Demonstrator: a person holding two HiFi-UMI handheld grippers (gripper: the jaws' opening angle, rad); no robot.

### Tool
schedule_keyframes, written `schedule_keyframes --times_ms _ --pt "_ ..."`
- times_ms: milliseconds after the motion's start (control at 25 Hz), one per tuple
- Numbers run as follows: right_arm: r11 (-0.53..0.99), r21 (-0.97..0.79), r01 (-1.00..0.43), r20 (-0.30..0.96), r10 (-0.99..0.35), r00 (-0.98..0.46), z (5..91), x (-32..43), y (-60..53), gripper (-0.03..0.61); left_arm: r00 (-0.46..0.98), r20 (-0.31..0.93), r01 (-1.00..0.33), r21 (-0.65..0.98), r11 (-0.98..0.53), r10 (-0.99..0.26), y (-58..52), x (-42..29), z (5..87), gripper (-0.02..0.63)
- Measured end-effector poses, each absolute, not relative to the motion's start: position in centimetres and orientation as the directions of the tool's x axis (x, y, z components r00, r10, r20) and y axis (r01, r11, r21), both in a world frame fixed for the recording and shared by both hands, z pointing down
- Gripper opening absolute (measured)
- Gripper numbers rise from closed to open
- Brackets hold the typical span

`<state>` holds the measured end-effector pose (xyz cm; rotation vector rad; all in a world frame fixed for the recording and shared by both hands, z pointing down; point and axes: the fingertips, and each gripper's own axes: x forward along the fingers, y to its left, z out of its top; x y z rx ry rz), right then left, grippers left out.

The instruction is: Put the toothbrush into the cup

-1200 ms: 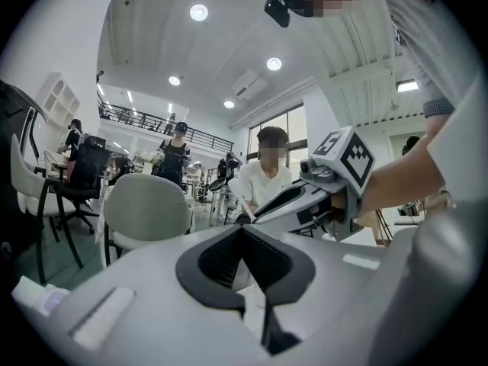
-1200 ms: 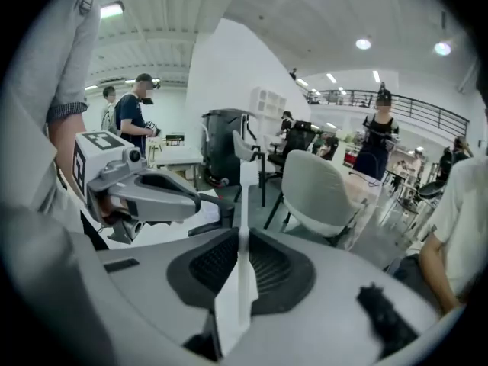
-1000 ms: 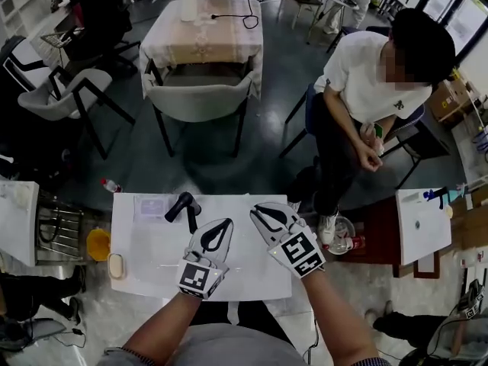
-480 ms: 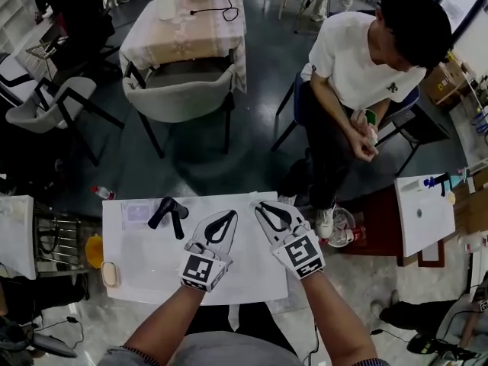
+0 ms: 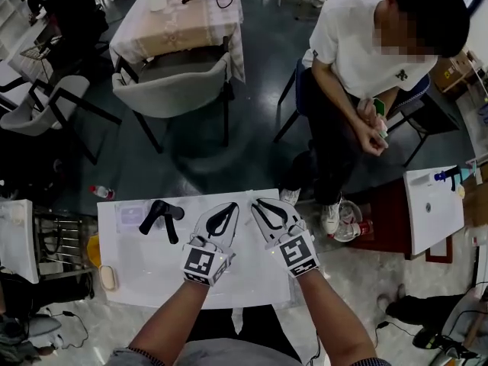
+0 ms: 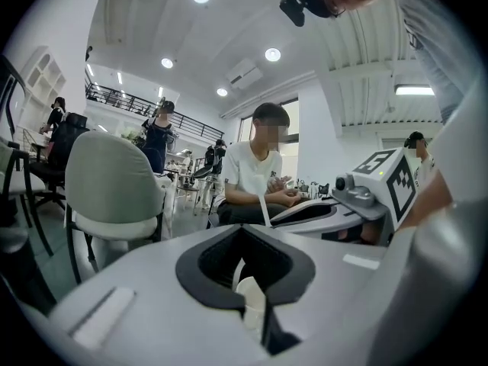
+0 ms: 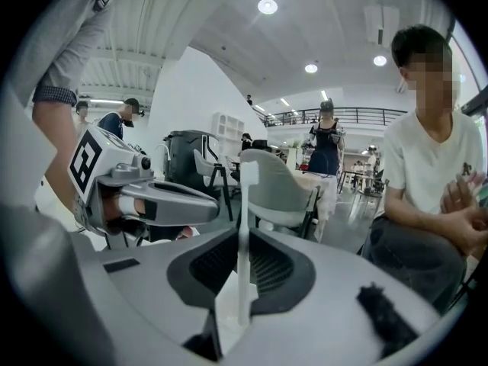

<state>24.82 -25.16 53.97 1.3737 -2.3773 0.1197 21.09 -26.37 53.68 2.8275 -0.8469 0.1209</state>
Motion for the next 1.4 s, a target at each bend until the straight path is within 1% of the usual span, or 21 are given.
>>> schedule_keyframes --times_ms 640,1400 --pt "0.517 0.081 -0.852 0.39 -0.803 -0.45 59.5 25.4 -26.6 0.052 0.834 0.179 -0.55 0.186 -0.814 -0.522 -27.8 23.1 57.8 0.008" --pt "0.517 0.097 -0.851 0.425 -0.794 -0.434 62.2 26.0 -27.0 0.055 0.823 0.21 -0.566 0.209 -0.798 -0.528 -28.1 23.1 60.3 0.008"
